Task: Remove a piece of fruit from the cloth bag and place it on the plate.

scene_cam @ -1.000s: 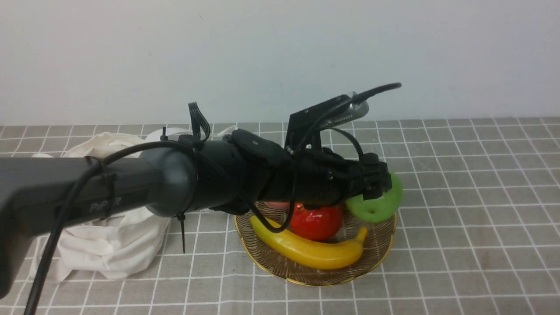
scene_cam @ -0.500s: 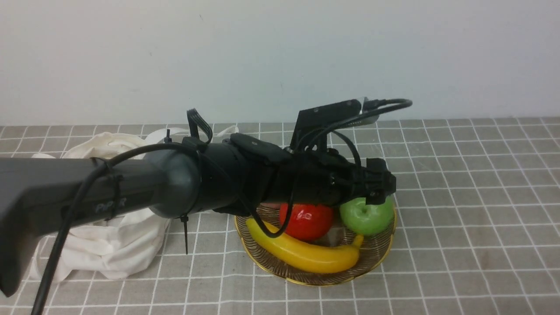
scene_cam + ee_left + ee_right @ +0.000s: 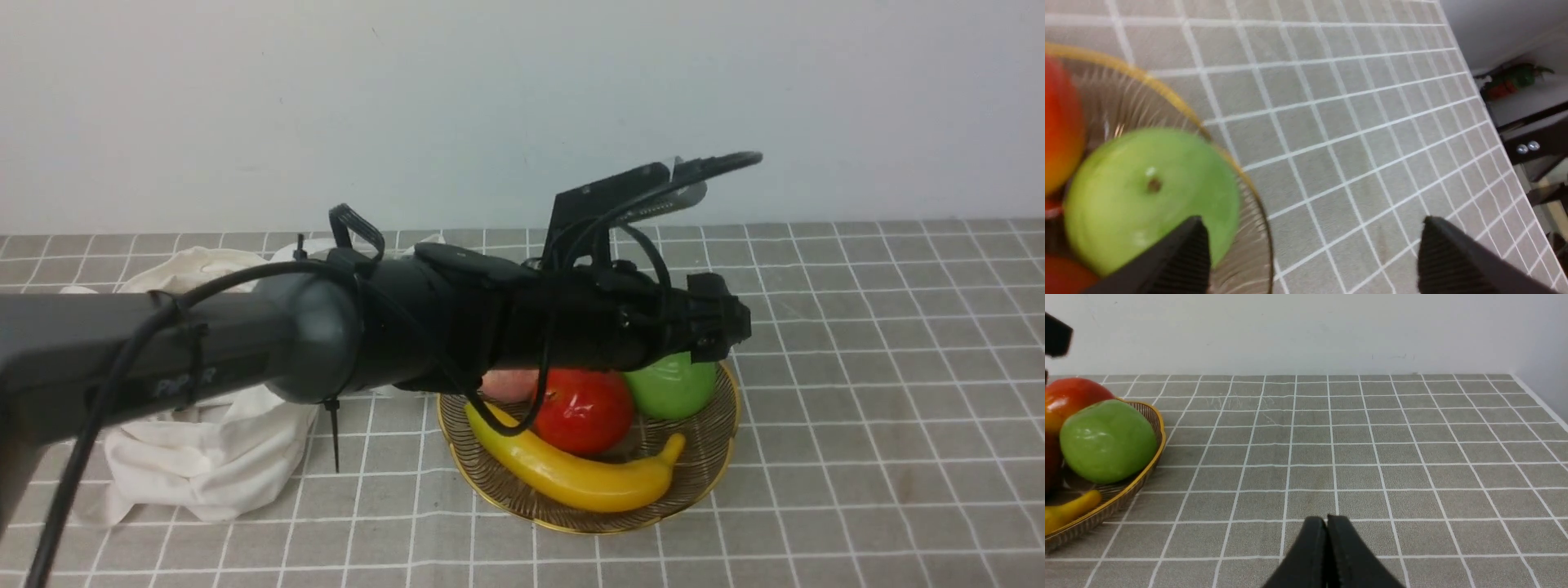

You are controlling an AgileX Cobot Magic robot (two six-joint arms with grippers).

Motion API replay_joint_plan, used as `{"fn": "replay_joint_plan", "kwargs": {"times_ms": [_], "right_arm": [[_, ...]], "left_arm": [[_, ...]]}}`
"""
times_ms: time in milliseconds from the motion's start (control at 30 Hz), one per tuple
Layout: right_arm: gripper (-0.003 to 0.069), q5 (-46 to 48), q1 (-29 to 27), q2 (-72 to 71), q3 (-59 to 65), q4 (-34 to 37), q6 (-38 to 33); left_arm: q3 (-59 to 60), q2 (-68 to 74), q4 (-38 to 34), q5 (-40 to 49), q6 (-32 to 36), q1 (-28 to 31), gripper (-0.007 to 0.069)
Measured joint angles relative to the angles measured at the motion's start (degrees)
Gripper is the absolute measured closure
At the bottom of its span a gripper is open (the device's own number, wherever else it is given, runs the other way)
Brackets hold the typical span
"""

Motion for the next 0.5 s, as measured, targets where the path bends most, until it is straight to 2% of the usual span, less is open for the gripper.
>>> {"fn": "replay_joint_plan", "kwargs": {"times_ms": [67,100,133,167,200,300,433,500], "right_arm": [[0.0676,0.0,0.0,0.0,0.0,0.0,0.0],[0.0676,0.0,0.0,0.0,0.0,0.0,0.0],[0.0676,0.0,0.0,0.0,0.0,0.0,0.0],[0.0676,0.0,0.0,0.0,0.0,0.0,0.0],[0.0676,0.0,0.0,0.0,0.0,0.0,0.0],[0.0676,0.0,0.0,0.0,0.0,0.0,0.0],[0.0676,0.0,0.0,0.0,0.0,0.0,0.0],[0.0676,0.0,0.0,0.0,0.0,0.0,0.0]], "left_arm": [[0.0,-2.8,0.55,0.0,4.03,0.0,0.0221],[0.0,-3.34,0.61,0.0,4.85,0.0,0.0269],[0.0,-4.17,0.61,0.0,5.06,0.0,0.0286],[0.0,-6.1,0.63,-0.07,6.02,0.0,0.0444],[0.0,-8.01,0.63,-0.42,6.06,0.0,0.0529],[0.0,-11.72,0.67,-3.56,6.06,0.0,0.061],[0.0,-16.6,0.61,-10.24,7.42,0.0,0.0631],[0.0,-19.33,0.43,-13.7,10.77,0.0,0.0632]]}}
